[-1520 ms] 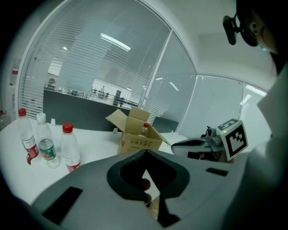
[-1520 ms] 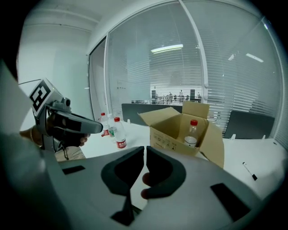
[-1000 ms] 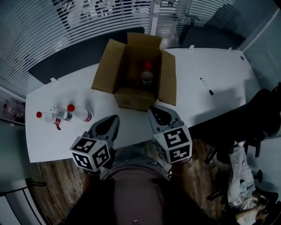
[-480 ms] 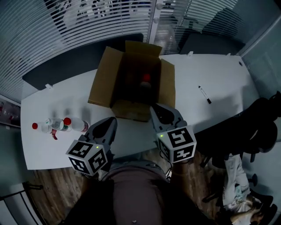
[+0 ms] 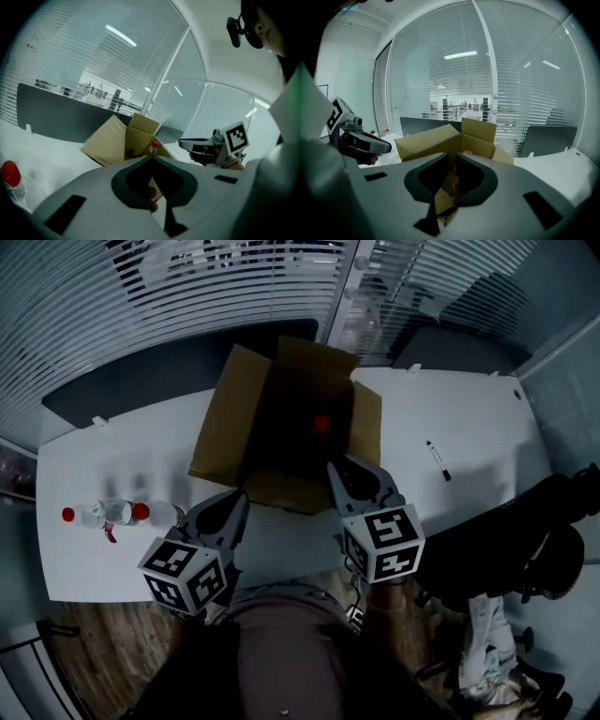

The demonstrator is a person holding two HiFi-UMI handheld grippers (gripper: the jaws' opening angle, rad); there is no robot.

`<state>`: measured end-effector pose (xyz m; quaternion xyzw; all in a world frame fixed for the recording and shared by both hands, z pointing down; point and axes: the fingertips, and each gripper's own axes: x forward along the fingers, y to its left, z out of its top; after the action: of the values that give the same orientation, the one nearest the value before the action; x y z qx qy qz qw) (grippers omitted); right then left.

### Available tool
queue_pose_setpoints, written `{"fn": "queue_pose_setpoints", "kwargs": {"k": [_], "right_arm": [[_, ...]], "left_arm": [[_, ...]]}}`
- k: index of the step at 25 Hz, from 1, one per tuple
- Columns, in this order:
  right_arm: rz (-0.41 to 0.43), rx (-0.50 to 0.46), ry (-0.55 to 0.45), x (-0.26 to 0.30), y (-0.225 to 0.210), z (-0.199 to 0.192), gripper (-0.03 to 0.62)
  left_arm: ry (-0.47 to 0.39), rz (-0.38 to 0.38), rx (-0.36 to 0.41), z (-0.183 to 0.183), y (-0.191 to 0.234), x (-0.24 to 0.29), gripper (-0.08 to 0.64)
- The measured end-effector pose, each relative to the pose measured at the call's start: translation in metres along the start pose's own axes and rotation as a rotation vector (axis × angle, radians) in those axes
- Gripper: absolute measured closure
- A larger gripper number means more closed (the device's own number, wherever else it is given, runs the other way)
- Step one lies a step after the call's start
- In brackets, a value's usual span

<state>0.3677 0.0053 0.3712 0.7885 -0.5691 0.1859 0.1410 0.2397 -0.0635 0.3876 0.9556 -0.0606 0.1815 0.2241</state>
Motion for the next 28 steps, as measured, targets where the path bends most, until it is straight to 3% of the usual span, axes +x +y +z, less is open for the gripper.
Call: {"fn": "queue_pose_setpoints", "kwargs": {"k": [13, 28], "right_arm": [[-0.007, -0.063, 0.04, 0.043, -0.024, 0.011, 0.541], [0.01, -0.104, 0.116, 0.087, -0.035, 0.001, 0.479]], "left_arm": [[-0.056, 0.003, -0.055, 0.024, 0.02, 0.003, 0.551], [-0.034, 0.032, -0.089, 0.03, 0.037, 0.011, 0.552]]}}
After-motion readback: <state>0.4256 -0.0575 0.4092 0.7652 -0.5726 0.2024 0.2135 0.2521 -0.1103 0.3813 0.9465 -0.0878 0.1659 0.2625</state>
